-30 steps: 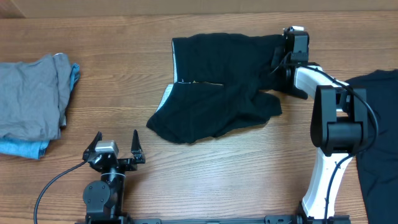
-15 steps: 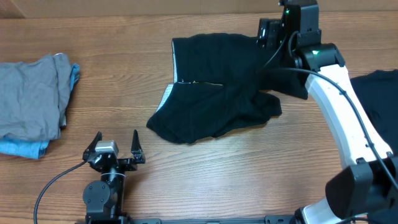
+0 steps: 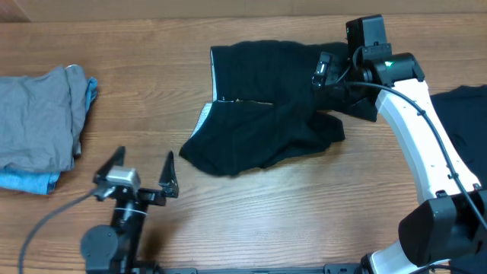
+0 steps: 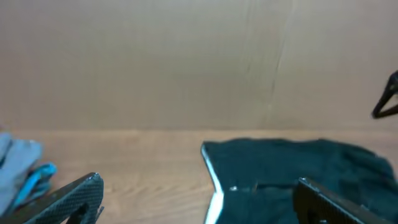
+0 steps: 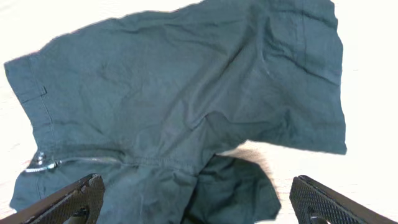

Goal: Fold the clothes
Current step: 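Reach the left gripper to the pants' left waistband and grasp it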

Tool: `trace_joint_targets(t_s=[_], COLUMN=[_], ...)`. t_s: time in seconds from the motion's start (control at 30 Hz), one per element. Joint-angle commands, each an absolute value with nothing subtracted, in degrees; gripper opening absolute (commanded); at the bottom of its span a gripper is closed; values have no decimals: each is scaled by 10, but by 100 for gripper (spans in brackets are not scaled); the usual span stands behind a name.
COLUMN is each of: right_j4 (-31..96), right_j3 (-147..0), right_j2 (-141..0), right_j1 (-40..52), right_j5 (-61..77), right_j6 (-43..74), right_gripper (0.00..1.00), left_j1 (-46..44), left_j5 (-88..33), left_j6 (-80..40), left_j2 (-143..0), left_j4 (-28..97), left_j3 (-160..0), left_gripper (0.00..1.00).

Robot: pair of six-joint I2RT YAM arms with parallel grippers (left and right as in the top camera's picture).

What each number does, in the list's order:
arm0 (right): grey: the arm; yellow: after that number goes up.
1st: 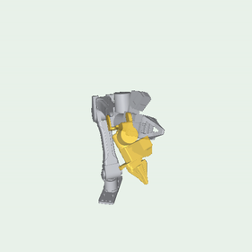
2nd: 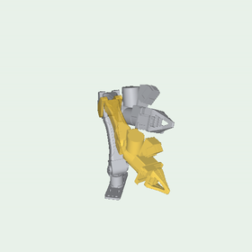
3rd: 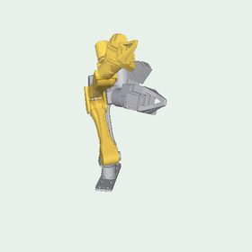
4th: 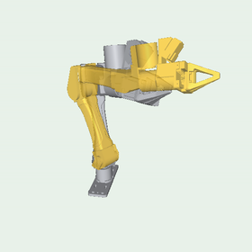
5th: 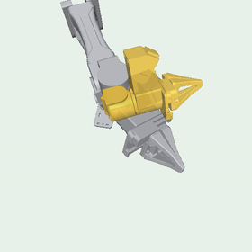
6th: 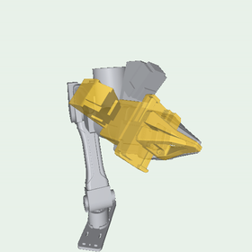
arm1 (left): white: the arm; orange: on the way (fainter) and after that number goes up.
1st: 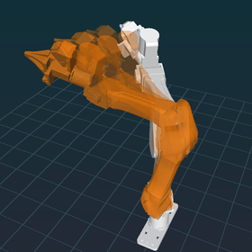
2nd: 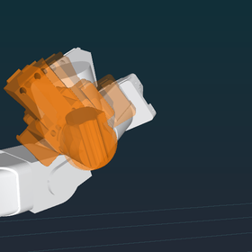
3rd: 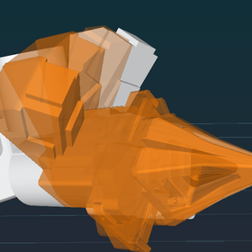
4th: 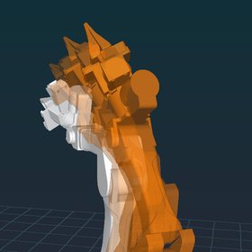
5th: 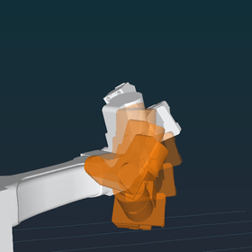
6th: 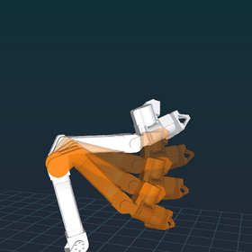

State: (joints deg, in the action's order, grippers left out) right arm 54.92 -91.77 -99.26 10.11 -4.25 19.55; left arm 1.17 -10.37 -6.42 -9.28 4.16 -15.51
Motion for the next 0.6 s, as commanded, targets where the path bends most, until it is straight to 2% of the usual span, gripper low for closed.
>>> trace_joint_targets(t_s=[0.0,0.07,0.17,0.27,0.4,0.57], right_j4=[546,546,546,546,546,546], right_j3=[-919,-919,-919,-919,-919,-919], right_j2=[-991,-991,-991,-991,-991,-991], right_j1=[100,100,100,100,100,100], right_j5=[-39,-39,-39,-39,-39,-39], right_j6=[202,202,202,202,202,202], right_gripper=[100,100,100,100,100,100], left_j1=[15,13,-13,-23,-23,-24], left_j5=[-135,-174,-190,-247,-363,-432], left_j6=[-72,-57,-34,-34,-34,7], left_j2=[-292,-425,-703,-864,-1031,-1149], left_j4=[117,193,363,390,321,342], left_j3=[-352,-471,-729,-856,-892,-892], left_gripper=[100,100,100,100,100,100])
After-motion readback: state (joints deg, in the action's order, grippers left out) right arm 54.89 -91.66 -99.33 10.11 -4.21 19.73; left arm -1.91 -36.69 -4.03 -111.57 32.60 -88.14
